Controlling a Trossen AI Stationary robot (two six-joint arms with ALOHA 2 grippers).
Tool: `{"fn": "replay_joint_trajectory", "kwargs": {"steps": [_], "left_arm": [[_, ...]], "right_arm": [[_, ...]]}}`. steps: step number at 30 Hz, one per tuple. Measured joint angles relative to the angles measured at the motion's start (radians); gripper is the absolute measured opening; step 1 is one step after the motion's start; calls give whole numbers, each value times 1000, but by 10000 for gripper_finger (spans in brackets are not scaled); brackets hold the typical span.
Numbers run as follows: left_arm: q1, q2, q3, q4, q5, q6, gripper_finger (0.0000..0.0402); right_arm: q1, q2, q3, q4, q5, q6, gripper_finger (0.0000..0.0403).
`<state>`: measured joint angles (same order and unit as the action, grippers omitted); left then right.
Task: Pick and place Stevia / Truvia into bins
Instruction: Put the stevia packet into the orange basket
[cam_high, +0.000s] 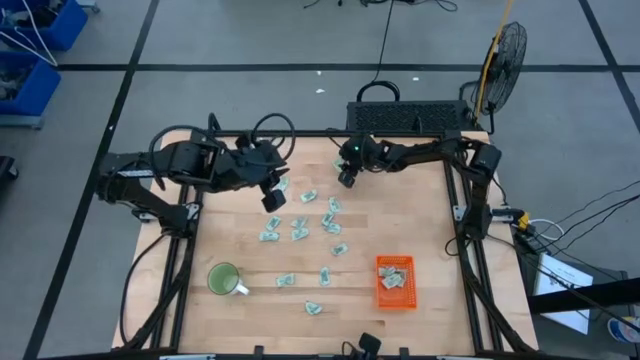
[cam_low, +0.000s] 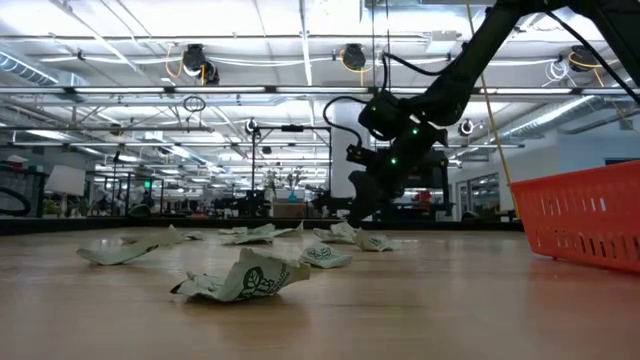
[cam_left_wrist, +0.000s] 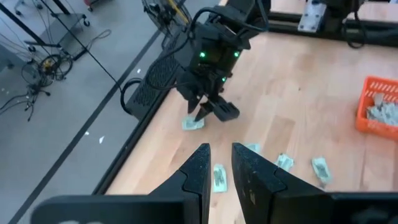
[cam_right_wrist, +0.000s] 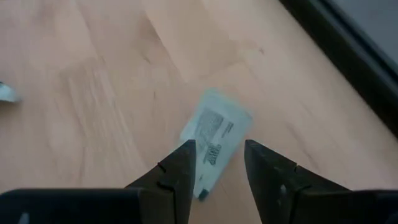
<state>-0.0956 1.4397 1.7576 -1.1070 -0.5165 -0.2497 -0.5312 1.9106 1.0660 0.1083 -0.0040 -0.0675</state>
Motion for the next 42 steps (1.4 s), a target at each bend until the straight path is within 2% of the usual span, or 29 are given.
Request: {"fn": "replay_joint_trajectory", "kwargs": {"steps": [5,13,20,24,29,31,38,42], "left_arm": [[-19,0,0,-4,0,0,72],[-31,0,0,-1,-3,-16,72],[-31,0,0,-1,-5,-26,72],[-31,0,0,-1,-5,-27,72],[-31,0,0,-1,-5,-29,72],[-31,0,0,-1,-5,-34,72],[-31,0,0,-1,-6,-47,72],[-31,0,0,-3,-5,-60,72]], "right_arm": [[-1,-2,-1,-16,-3,4,132],[0,11,-1,-22,-79,56,132],[9,43,3,-8,-52,23,126],[9,43,3,-12,-52,-5,95],[8,44,2,-7,-51,-30,25],[8,37,1,-8,-50,-31,9],[87,-68,-1,-73,-50,-35,13],[195,-188,-1,-287,-50,-61,5]]}}
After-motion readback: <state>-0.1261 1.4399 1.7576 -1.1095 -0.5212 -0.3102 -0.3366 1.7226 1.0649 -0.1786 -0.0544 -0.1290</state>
